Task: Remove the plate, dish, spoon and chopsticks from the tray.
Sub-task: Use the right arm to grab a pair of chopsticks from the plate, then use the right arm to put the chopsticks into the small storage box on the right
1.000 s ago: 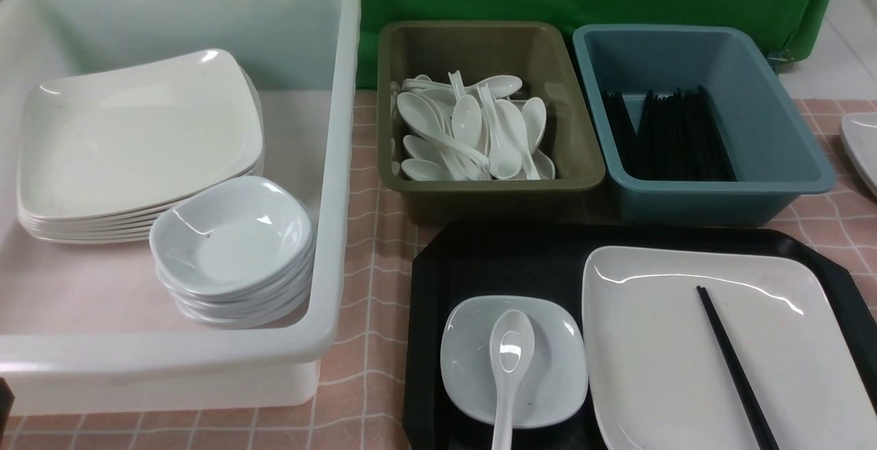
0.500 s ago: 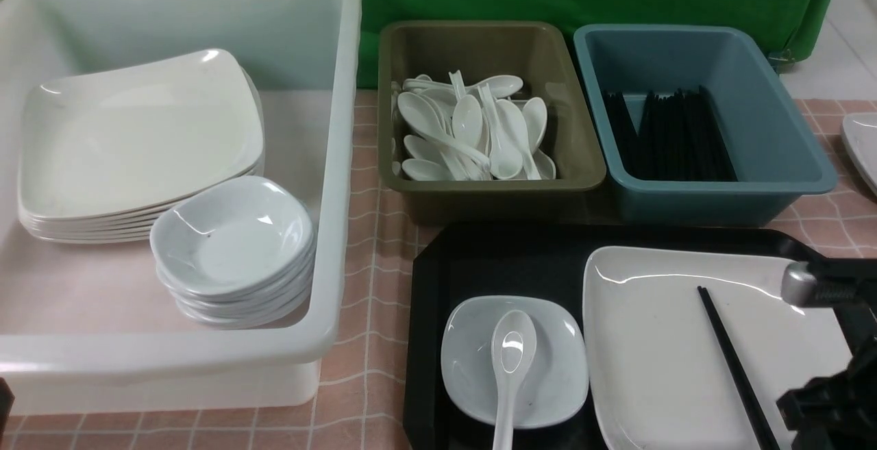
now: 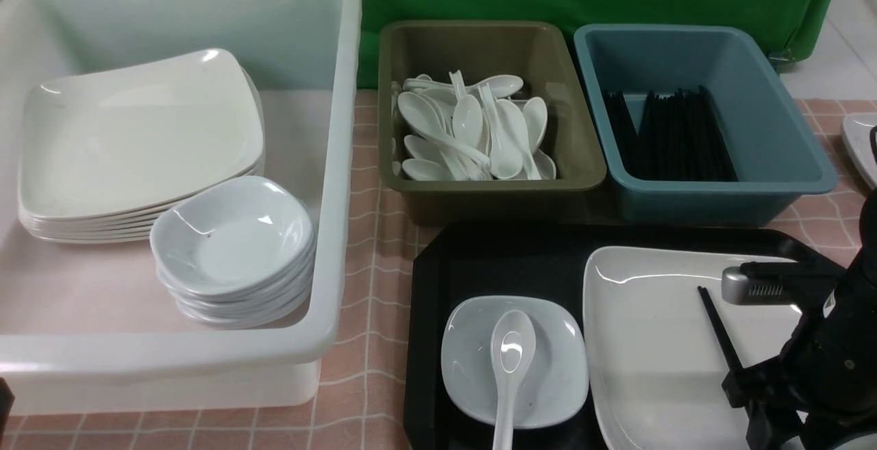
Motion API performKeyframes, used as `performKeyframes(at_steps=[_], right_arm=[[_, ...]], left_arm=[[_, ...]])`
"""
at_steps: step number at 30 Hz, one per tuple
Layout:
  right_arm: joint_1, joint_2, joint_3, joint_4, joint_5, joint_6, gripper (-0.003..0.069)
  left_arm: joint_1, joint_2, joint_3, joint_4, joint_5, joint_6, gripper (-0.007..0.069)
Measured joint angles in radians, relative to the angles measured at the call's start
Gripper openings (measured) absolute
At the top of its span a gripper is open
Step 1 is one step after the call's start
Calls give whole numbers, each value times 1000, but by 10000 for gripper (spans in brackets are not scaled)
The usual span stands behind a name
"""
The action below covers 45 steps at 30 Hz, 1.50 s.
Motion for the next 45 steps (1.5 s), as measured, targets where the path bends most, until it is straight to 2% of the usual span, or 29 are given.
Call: performKeyframes(at_steps=[3,5,6,7,8,11,15,20,22,29,33,35,41,45], right_arm=[[0,15,0,0,-19,-1,427],[0,22,0,0,-22,-12,349],[0,22,0,0,-22,-23,267],[0,22,0,0,-22,-23,267],[0,22,0,0,-20,-30,171],[0,22,-8,0,0,-38,171],[1,4,-78,0,114,-49,172],[1,-98,-226,0,294,-91,172],[1,-150,-309,0,320,-101,172],[1,-163,-587,0,116,-106,172],[1,-49,-699,0,-53,-109,172],[1,82,-763,0,-201,-109,172],[-7,300,-826,0,-412,-97,172],[-26,400,-827,0,-474,-90,194]], left_arm=[[0,0,0,0,0,0,20],[0,0,0,0,0,1,20],[0,0,0,0,0,1,20],[0,0,0,0,0,1,20],[0,0,0,0,0,0,20],[0,0,0,0,0,0,20],[0,0,0,0,0,0,20],[0,0,0,0,0,0,20],[0,0,0,0,0,0,20],[0,0,0,0,0,0,20],[0,0,0,0,0,0,20],[0,0,0,0,0,0,20],[0,0,0,0,0,0,20],[0,0,0,0,0,0,20]])
